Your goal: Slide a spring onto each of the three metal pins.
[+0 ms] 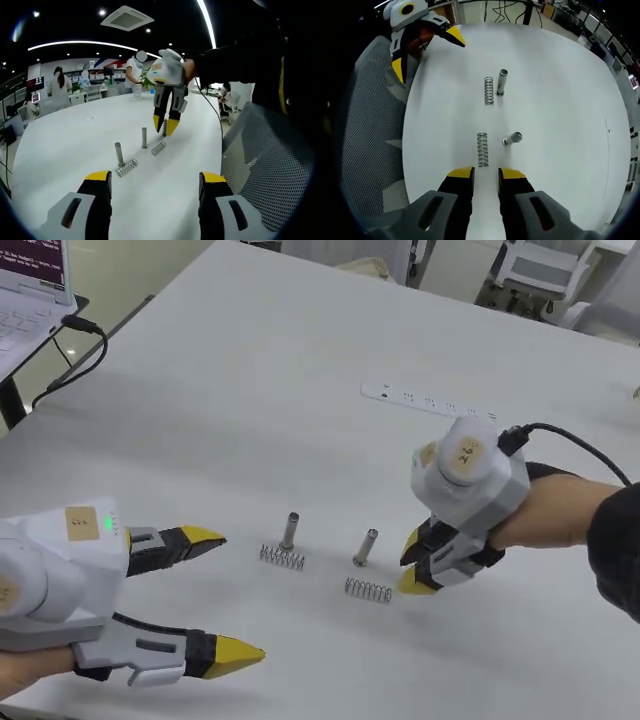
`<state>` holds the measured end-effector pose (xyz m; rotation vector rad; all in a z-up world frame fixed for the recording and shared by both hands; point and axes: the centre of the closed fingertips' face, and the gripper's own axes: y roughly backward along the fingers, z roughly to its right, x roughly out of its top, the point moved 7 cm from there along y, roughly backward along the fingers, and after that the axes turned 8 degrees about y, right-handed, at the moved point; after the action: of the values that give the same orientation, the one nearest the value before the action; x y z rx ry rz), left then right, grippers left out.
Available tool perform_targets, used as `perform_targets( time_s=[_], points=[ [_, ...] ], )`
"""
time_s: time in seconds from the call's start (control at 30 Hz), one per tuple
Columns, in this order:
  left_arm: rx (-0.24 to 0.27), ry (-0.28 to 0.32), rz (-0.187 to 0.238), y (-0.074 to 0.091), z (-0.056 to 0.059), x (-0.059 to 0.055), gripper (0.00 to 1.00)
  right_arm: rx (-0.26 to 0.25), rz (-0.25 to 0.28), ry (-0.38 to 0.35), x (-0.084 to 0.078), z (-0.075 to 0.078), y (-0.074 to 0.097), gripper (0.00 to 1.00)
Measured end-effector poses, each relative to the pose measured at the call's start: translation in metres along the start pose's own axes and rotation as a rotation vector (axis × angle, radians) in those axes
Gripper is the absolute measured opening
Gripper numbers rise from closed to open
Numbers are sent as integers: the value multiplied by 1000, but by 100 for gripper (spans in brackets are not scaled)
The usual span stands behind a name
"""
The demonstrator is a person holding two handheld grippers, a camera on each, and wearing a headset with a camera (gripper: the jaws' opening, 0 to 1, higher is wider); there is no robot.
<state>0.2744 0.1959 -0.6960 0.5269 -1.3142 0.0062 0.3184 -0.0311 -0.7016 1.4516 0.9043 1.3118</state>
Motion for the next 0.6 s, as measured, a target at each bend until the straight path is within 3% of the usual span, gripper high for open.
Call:
perform_targets(
  time_s=[0.17,0.6],
  points=[
    [1,1,1,1,1,0,67,-1,-14,34,4,-3,-9,16],
    [4,4,-2,4,1,-1,66,3,-4,24,5,-4,-27,13]
  ],
)
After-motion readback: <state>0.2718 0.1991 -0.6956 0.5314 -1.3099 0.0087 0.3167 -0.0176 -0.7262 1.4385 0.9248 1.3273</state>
